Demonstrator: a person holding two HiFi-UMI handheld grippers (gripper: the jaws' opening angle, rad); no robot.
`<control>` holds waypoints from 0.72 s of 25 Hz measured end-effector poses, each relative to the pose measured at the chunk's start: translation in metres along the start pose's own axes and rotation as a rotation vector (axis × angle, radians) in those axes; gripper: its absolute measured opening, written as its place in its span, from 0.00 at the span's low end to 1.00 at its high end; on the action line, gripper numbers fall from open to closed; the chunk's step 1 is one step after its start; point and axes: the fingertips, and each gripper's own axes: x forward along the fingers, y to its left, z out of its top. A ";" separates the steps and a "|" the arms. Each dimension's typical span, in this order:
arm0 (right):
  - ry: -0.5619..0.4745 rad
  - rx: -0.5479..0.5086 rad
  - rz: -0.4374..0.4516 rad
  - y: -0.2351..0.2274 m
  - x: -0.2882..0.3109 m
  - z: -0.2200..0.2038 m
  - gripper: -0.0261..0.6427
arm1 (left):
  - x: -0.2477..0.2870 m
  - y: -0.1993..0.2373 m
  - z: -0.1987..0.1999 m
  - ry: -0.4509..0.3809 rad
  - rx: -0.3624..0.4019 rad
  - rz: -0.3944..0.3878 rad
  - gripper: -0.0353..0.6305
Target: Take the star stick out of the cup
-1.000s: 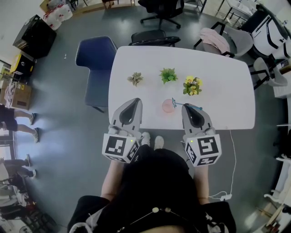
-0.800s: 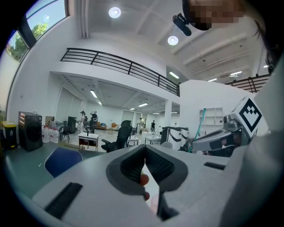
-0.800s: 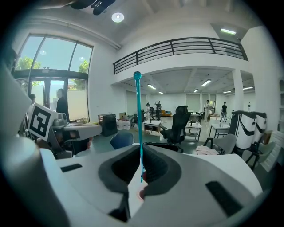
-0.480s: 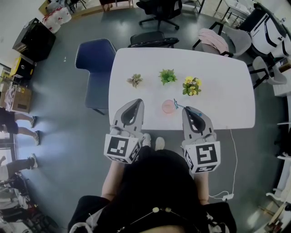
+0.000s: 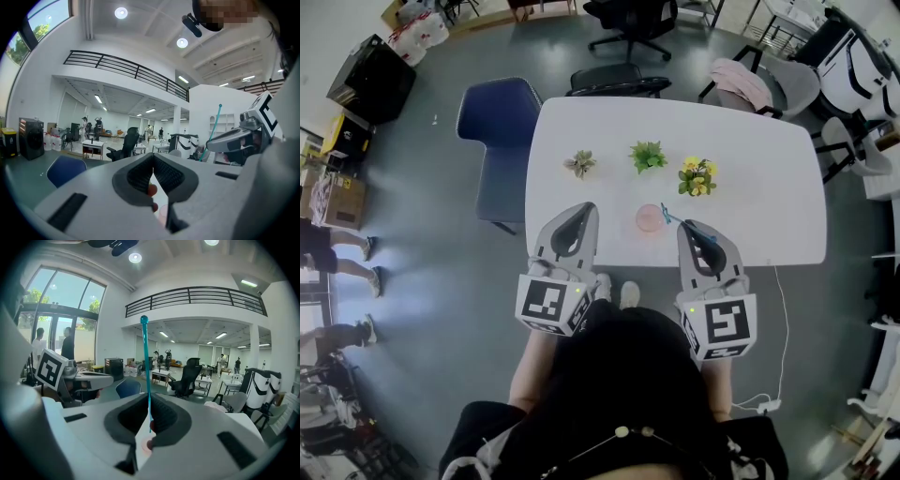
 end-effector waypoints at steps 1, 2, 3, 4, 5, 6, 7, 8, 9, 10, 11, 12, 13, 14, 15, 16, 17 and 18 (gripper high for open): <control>-0.001 -0.002 0.004 0.000 0.000 0.000 0.07 | 0.000 0.000 0.000 0.000 -0.001 0.001 0.06; -0.001 -0.002 0.006 0.001 0.000 0.001 0.07 | 0.000 0.001 0.000 -0.001 -0.002 0.001 0.06; -0.001 -0.001 0.006 0.001 0.000 0.001 0.07 | 0.000 0.001 -0.001 0.000 -0.003 0.002 0.06; -0.001 0.002 0.004 0.001 0.000 0.001 0.07 | 0.000 0.001 -0.001 0.000 -0.004 0.002 0.06; 0.001 0.004 0.003 0.001 0.000 0.001 0.07 | -0.001 0.001 -0.001 0.001 -0.004 0.002 0.06; 0.002 0.005 0.004 0.001 0.000 0.001 0.07 | -0.002 0.001 -0.001 0.002 -0.004 0.003 0.06; 0.003 0.005 0.006 0.002 -0.001 0.000 0.07 | -0.002 0.001 -0.001 0.001 -0.004 0.003 0.06; 0.002 0.004 0.008 0.002 -0.001 0.000 0.07 | -0.003 0.001 -0.001 -0.001 -0.005 0.003 0.06; 0.001 0.003 0.009 0.003 -0.002 0.001 0.07 | -0.003 0.001 -0.002 -0.003 -0.006 0.003 0.06; 0.000 0.004 0.009 0.003 -0.002 0.001 0.07 | -0.004 0.001 -0.002 -0.005 -0.007 0.003 0.06; -0.001 0.005 0.009 0.004 -0.002 0.002 0.07 | -0.004 0.002 -0.002 -0.005 -0.007 0.003 0.06; -0.002 0.006 0.010 0.004 -0.002 0.002 0.07 | -0.004 0.002 -0.002 -0.004 -0.004 0.003 0.06; -0.002 0.007 0.010 0.004 -0.002 0.001 0.07 | -0.004 0.003 -0.002 -0.003 0.000 0.002 0.06; -0.002 0.009 0.010 0.004 -0.002 0.001 0.07 | -0.005 0.003 -0.002 -0.003 0.003 0.001 0.06; -0.002 0.010 0.009 0.004 -0.002 0.001 0.07 | -0.005 0.003 -0.002 -0.003 0.003 0.001 0.06; -0.001 0.011 0.007 0.004 -0.002 0.000 0.07 | -0.006 0.003 -0.002 -0.003 0.001 0.002 0.06; 0.001 0.012 0.006 0.004 -0.002 0.000 0.07 | -0.007 0.003 -0.001 -0.003 -0.001 0.003 0.06; 0.003 0.012 0.004 0.004 -0.002 -0.001 0.07 | -0.007 0.003 0.000 -0.003 -0.002 0.004 0.06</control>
